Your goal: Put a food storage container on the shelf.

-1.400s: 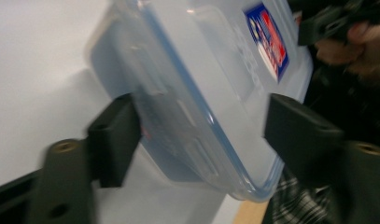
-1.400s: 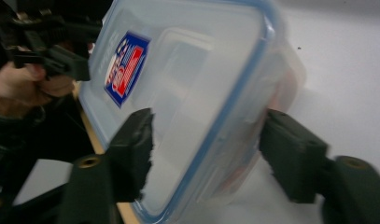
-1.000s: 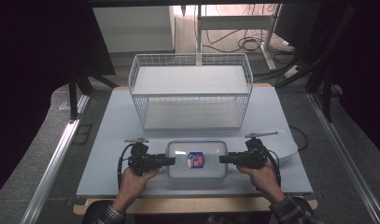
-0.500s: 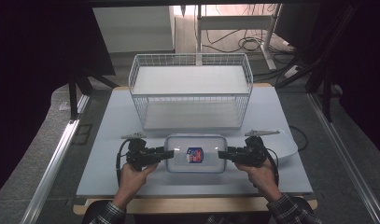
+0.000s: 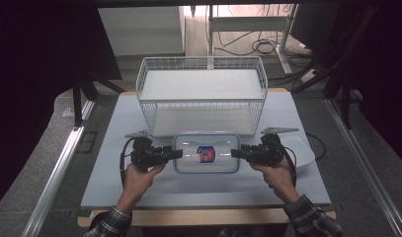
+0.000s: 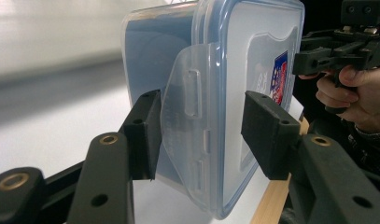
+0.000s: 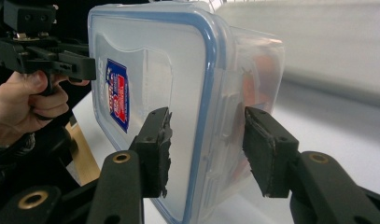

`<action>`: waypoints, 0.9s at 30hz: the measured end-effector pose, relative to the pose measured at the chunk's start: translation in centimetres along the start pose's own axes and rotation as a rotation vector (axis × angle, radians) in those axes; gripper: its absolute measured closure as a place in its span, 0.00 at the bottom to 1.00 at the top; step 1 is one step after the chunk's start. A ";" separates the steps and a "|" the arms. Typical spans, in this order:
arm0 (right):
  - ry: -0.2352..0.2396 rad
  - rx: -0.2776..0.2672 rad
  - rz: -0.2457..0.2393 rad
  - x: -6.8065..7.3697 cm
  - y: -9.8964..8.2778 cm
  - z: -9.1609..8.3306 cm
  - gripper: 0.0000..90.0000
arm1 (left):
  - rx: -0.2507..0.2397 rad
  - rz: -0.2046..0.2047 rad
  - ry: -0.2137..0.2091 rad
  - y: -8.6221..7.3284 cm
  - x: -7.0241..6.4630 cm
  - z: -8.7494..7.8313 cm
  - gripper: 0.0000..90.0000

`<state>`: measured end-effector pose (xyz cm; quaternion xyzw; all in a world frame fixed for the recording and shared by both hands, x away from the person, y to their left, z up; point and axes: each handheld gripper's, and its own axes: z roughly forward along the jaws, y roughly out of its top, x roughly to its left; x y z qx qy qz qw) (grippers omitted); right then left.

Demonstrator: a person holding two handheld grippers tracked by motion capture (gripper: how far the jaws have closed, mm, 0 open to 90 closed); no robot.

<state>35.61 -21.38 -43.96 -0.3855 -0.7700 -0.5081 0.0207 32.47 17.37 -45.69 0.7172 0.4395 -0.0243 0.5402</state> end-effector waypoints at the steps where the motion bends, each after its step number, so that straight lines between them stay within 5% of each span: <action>1: 0.002 -0.008 -0.006 0.0 0.6 -0.1 0.58 | -0.007 0.008 0.004 0.7 -0.1 -0.1 0.55; 27: -0.014 -0.096 -0.060 0.8 10.3 -1.1 0.58 | -0.079 0.049 0.019 9.4 -0.6 -2.4 0.55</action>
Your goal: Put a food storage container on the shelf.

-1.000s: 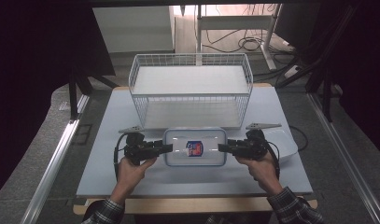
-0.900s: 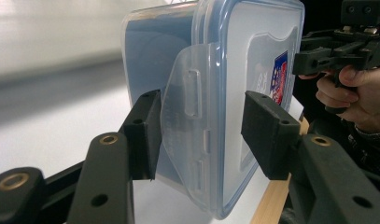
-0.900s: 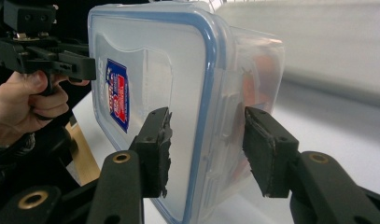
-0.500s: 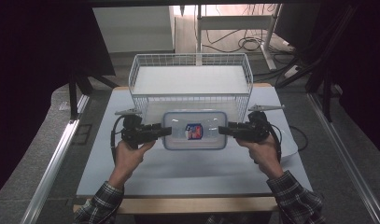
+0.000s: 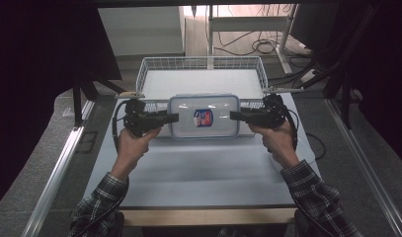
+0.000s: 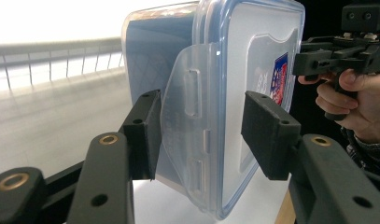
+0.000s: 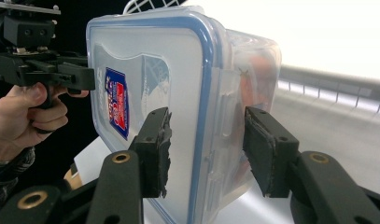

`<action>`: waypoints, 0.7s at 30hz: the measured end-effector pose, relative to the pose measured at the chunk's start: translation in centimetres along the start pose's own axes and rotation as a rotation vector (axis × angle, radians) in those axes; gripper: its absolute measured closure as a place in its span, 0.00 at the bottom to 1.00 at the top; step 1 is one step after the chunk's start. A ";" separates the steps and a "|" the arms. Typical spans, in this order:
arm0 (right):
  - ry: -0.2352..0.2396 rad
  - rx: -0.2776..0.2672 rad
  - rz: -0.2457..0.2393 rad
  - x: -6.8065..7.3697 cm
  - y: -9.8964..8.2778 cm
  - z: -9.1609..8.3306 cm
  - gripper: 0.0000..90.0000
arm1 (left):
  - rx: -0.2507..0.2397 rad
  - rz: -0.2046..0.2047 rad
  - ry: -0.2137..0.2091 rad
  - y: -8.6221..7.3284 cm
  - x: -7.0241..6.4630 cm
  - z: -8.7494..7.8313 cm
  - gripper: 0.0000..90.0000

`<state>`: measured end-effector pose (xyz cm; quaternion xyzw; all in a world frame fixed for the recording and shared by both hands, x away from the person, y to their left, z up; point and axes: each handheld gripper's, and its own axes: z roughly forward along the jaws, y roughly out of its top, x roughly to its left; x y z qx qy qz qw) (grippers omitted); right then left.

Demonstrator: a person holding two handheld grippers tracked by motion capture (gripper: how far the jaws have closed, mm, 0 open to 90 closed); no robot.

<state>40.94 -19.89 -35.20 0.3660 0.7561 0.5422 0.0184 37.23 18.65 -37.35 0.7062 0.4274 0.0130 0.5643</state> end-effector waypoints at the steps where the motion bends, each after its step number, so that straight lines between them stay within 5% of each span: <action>1: 0.000 0.000 0.000 0.0 0.0 0.0 0.58 | 0.000 -0.001 -0.003 0.3 0.1 0.0 0.55; 21: -0.025 -0.049 -0.012 -0.4 6.5 0.9 0.58 | -0.020 0.008 -0.014 7.4 2.0 -0.4 0.55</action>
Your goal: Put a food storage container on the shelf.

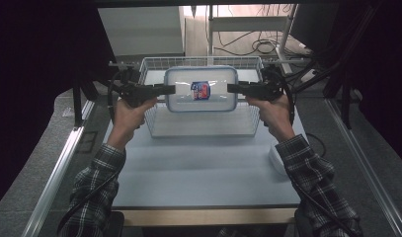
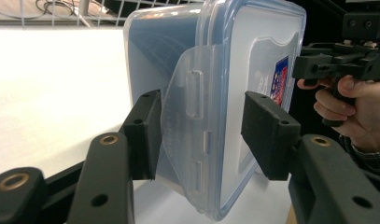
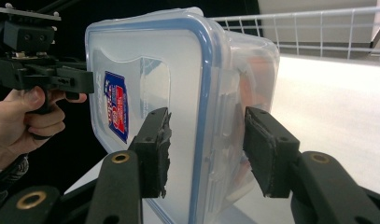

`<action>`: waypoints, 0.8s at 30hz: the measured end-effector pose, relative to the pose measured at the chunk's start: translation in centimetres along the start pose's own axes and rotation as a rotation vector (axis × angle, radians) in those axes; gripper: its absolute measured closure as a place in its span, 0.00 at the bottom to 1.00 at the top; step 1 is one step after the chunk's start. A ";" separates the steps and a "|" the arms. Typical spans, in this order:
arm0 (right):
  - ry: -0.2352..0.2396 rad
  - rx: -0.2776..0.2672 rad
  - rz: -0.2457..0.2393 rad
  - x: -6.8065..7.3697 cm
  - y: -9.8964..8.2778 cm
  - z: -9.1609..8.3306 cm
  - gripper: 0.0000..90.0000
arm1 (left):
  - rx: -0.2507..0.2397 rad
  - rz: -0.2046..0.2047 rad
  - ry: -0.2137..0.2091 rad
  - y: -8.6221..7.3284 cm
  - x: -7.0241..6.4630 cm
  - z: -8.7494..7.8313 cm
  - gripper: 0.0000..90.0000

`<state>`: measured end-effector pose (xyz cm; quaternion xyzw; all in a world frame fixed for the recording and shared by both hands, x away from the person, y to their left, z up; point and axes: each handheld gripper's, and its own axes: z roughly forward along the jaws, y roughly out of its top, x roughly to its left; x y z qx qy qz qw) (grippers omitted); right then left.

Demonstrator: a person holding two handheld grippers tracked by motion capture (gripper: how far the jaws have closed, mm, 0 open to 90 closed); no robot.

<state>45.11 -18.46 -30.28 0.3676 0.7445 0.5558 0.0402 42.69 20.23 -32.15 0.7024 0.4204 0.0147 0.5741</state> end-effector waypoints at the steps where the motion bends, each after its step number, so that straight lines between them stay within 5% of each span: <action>1: -0.002 0.000 0.000 -0.1 0.2 0.1 0.58 | -0.001 -0.001 -0.004 0.3 0.2 0.1 0.55; 11: -0.021 -0.007 0.028 -1.3 1.8 1.7 0.57 | -0.010 -0.049 -0.004 2.0 2.2 1.0 0.54; 24: -0.029 -0.032 0.065 -2.1 2.0 2.2 0.56 | -0.045 -0.023 -0.028 2.0 3.3 1.6 0.54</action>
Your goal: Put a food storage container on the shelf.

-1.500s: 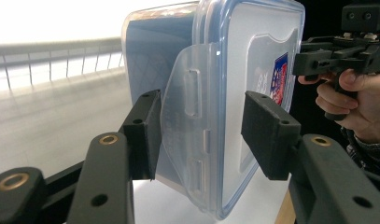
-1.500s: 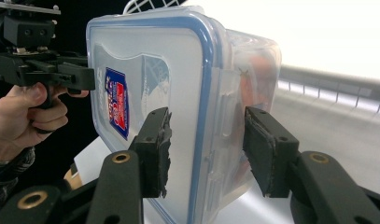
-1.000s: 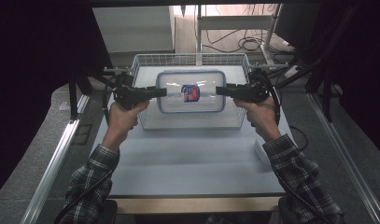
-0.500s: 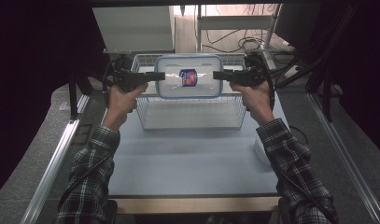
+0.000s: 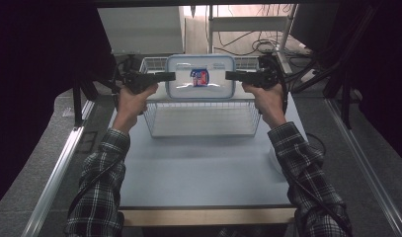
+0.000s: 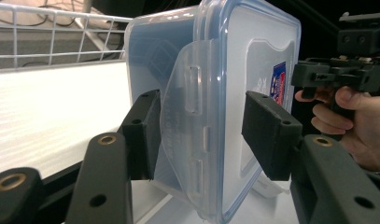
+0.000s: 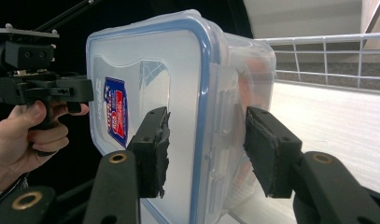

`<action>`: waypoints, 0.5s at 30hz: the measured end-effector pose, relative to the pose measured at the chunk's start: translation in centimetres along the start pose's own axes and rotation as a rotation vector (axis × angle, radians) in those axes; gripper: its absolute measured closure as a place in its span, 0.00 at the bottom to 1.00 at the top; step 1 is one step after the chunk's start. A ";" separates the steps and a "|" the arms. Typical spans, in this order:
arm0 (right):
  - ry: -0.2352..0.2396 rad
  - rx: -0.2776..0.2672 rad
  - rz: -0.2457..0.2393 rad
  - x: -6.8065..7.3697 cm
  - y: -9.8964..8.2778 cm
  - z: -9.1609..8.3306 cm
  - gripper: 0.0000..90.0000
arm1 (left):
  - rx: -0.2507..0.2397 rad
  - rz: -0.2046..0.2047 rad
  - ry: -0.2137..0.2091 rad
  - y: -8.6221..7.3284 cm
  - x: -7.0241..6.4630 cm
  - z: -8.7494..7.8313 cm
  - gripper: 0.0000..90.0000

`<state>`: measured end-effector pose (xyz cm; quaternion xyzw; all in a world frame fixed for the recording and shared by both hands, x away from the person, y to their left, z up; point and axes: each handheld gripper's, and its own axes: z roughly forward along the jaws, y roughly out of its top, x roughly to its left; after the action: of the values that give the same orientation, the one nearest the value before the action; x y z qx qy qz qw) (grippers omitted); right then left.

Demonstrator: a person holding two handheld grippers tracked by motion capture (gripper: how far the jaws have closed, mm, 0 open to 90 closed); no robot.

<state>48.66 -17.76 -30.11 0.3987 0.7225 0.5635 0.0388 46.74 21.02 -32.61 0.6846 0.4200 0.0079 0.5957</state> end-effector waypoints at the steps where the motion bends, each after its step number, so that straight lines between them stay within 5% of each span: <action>1: -0.008 0.001 -0.008 0.1 -0.1 0.0 0.56 | -0.002 0.001 0.001 0.0 0.0 0.0 0.53; 3: -0.012 0.000 -0.010 0.2 -0.1 0.0 0.55 | -0.005 0.001 0.011 0.0 -0.2 0.1 0.53; 5: -0.076 0.030 -0.061 0.5 -0.4 0.2 0.60 | 0.008 0.019 0.056 -0.1 -0.5 0.4 0.51; 7: -0.101 0.039 -0.075 0.5 -0.6 0.4 0.59 | 0.007 0.009 0.054 -0.1 -0.3 0.4 0.50; 9: -0.071 0.030 -0.032 -0.2 -0.9 0.6 0.60 | -0.001 -0.010 0.035 -0.2 0.1 0.5 0.50; 15: -0.080 0.047 -0.028 -0.2 -1.0 0.7 0.59 | 0.012 -0.022 0.042 0.1 0.5 0.7 0.48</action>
<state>48.59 -17.36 -31.30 0.4117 0.7387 0.5295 0.0660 47.54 20.75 -32.97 0.6833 0.4400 0.0133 0.5826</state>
